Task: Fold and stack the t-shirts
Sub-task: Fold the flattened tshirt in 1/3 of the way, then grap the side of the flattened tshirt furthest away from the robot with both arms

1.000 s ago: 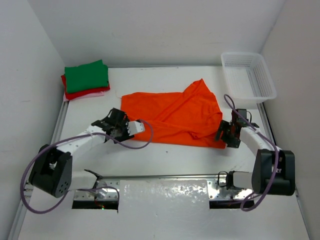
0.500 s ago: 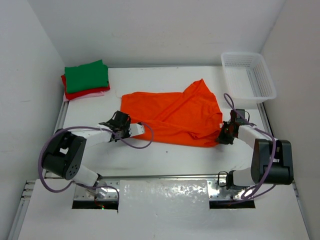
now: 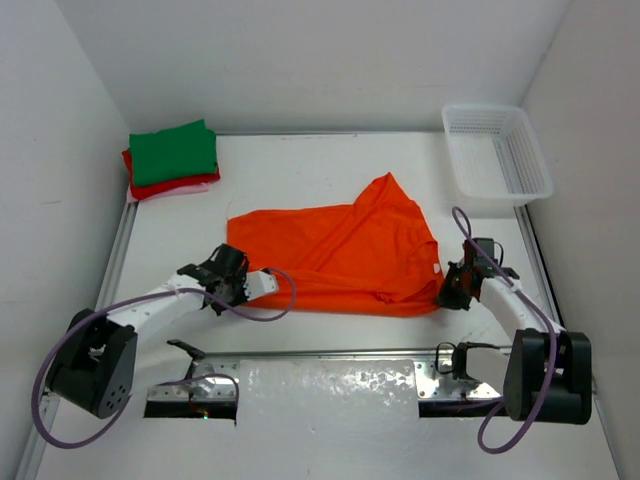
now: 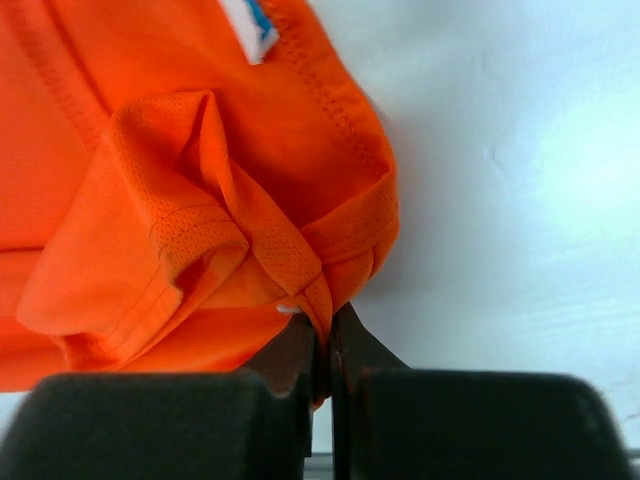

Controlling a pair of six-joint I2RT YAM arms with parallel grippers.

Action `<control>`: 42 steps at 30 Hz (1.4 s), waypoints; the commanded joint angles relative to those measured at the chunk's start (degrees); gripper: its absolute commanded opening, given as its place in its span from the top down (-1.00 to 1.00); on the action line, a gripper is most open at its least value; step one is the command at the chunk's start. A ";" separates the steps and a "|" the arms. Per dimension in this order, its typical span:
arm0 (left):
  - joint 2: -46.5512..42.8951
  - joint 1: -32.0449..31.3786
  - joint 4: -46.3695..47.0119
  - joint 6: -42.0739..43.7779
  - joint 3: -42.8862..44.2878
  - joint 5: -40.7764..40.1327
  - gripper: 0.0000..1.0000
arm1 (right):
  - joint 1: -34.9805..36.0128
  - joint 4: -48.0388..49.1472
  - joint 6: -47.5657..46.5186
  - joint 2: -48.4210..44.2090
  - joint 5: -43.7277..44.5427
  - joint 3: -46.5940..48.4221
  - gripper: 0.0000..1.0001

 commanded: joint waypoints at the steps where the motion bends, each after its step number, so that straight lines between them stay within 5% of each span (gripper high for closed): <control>1: -1.52 -0.79 -5.85 -3.93 -0.42 1.23 0.85 | -0.22 -2.54 0.02 -0.94 0.09 -2.00 0.89; 4: -1.44 -0.79 -7.15 -4.29 0.72 0.43 -0.66 | -0.22 -4.38 -0.07 -2.69 0.09 -2.02 -0.03; 5: -1.17 -0.79 -8.21 -3.59 1.60 -0.26 -0.99 | -0.22 -5.00 -0.33 -3.40 0.26 -1.32 -0.09; 8: -2.57 3.93 -9.62 -2.36 8.79 -2.82 -0.99 | -0.22 -8.52 -3.21 -5.50 2.71 6.23 -0.16; 10: -1.89 15.56 -8.66 -2.70 19.72 6.08 -0.98 | -0.13 -10.97 -6.72 -4.55 3.95 15.88 -0.04; 12: 1.71 19.93 -8.05 -6.28 26.80 9.21 -0.30 | 0.48 -11.95 -8.58 -2.45 2.99 25.70 0.26; 13: 6.95 21.00 -8.22 -10.92 32.75 10.18 0.55 | 0.84 -12.12 -9.90 0.44 2.12 28.89 0.53; 15: 12.51 21.35 -9.53 -14.55 37.97 12.11 1.00 | 2.50 -12.30 -11.05 4.22 1.76 37.48 0.61; 17: 20.34 21.53 -10.15 -18.60 43.86 13.70 1.00 | 3.73 -12.39 -11.93 11.34 1.84 43.05 0.59; 23: 36.43 22.50 -7.86 -25.02 54.15 14.50 0.43 | 7.78 -11.77 -12.72 35.82 1.58 67.36 0.09; 31: 48.31 25.13 -9.36 -28.81 63.04 15.64 0.06 | 8.66 -14.59 -9.56 66.80 0.71 97.80 -0.05; 42: 51.74 25.58 -8.22 -30.30 59.18 22.75 0.01 | 11.03 -5.72 -8.33 80.53 -0.35 99.60 -0.06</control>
